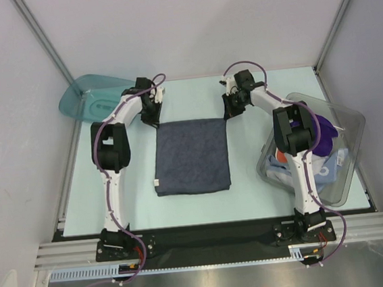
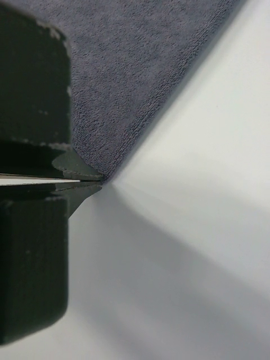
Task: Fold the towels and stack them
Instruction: Fold the towel
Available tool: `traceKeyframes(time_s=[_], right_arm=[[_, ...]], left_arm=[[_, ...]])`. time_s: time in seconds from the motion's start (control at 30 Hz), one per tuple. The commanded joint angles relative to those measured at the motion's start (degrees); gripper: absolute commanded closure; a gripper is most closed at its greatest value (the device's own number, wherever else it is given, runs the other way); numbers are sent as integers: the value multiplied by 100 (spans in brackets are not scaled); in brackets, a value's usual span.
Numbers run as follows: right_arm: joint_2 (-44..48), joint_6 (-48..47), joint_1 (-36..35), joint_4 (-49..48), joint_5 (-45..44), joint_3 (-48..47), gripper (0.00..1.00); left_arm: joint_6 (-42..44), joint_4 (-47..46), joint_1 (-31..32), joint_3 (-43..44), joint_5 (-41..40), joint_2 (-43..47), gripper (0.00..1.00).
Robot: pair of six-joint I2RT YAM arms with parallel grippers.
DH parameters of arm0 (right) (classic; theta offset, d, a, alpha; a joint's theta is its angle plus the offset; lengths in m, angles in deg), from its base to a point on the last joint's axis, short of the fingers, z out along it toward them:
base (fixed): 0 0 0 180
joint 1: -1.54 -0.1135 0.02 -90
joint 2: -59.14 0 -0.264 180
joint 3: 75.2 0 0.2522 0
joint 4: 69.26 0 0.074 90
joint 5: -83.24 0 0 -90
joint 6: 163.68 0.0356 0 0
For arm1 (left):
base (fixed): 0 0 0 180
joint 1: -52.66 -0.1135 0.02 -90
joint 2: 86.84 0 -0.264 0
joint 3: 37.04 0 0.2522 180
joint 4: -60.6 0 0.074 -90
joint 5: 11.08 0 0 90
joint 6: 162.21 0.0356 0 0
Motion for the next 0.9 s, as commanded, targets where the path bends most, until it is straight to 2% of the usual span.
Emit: traceKeyframes(time_s=[0.0,0.13,0.27,0.37,0.43,0.63,0.87], right_arm=[[-160,-266,-2,-2,-368,-364,100],[-257,-372,-37,77,-342,-496,100],[-249,-451,-55,104,-333,-487,100],[-257,-486,-81,139,-298,-487,99],[-257,-521,-99,174,-254,-487,97],[-266,-583,-90,218,-202,-487,96],[-275,-565,-64,226,-184,-505,97]], left_arm=[[-184,-29,31,315,-420,-283,83],[-202,-55,31,413,-614,-284,80],[-26,-82,31,509,-483,-135,70],[202,-161,31,544,-193,-20,57],[404,-196,31,553,10,7,53],[905,-135,49,773,106,-195,50],[1151,155,84,1019,272,-503,59]])
